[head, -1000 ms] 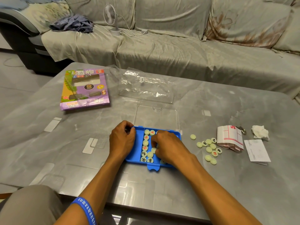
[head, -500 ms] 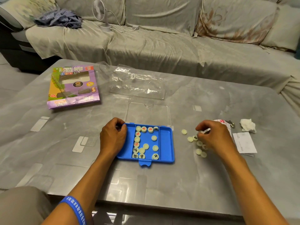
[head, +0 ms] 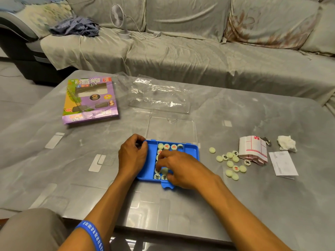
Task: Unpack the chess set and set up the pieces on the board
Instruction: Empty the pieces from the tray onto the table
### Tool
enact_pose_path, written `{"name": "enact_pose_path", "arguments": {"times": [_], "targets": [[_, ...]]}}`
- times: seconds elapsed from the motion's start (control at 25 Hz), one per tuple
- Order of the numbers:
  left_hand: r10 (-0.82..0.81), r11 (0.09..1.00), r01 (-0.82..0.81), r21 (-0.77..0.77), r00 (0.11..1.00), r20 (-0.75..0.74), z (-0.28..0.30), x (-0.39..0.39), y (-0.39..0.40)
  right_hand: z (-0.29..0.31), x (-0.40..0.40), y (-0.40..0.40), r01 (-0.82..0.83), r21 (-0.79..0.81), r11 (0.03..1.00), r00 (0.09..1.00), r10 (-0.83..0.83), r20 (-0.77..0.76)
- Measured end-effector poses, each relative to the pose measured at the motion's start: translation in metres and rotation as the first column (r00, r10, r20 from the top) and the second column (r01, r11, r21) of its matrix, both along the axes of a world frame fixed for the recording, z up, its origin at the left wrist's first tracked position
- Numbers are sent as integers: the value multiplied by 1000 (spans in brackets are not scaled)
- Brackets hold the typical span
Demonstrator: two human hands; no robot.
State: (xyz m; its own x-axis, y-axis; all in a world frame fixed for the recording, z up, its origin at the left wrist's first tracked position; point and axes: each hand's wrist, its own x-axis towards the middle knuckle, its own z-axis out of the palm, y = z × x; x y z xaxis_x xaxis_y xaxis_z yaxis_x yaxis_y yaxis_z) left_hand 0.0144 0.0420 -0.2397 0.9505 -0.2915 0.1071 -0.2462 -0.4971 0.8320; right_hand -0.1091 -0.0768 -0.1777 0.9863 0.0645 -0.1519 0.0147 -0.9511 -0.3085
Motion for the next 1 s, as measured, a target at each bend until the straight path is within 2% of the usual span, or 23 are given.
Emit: {"name": "enact_pose_path", "arguments": {"times": [0.12, 0.28, 0.4, 0.52, 0.64, 0.76, 0.84, 0.92, 1.0], "targets": [[-3, 1000, 3, 4, 1000, 6, -1, 3, 1, -2, 11, -5, 5, -69, 998, 999, -8, -49], [-9, 1000, 9, 13, 1000, 13, -4, 5, 0, -6, 15, -10, 19, -112, 994, 1000, -20, -10], [-6, 1000, 6, 13, 1000, 5, -4, 3, 1, -9, 13, -11, 86, -47, 995, 996, -86, 15], [1, 1000, -1, 8, 1000, 8, -3, 4, 2, 0, 5, -16, 163, 130, 978, 977, -179, 116], [8, 1000, -8, 5, 1000, 9, -2, 7, 2, 12, -15, -48, 277, 274, 921, 914, -340, 222], [3, 1000, -3, 9, 1000, 1, -3, 5, 1, 8, -48, -96, 476, 330, 815, 778, -565, 275], [3, 1000, -3, 7, 1000, -6, -3, 3, 1, -1, -68, -122, 640, 321, 698, 662, -713, 231], [1, 1000, -1, 2, 1000, -9, -2, 2, 0, -9, -78, -132, 742, 263, 616, 594, -787, 168], [2, 1000, -2, 0, 1000, -9, 0, 2, -1, -11, -76, -120, 732, 214, 647, 613, -762, 209]]}}
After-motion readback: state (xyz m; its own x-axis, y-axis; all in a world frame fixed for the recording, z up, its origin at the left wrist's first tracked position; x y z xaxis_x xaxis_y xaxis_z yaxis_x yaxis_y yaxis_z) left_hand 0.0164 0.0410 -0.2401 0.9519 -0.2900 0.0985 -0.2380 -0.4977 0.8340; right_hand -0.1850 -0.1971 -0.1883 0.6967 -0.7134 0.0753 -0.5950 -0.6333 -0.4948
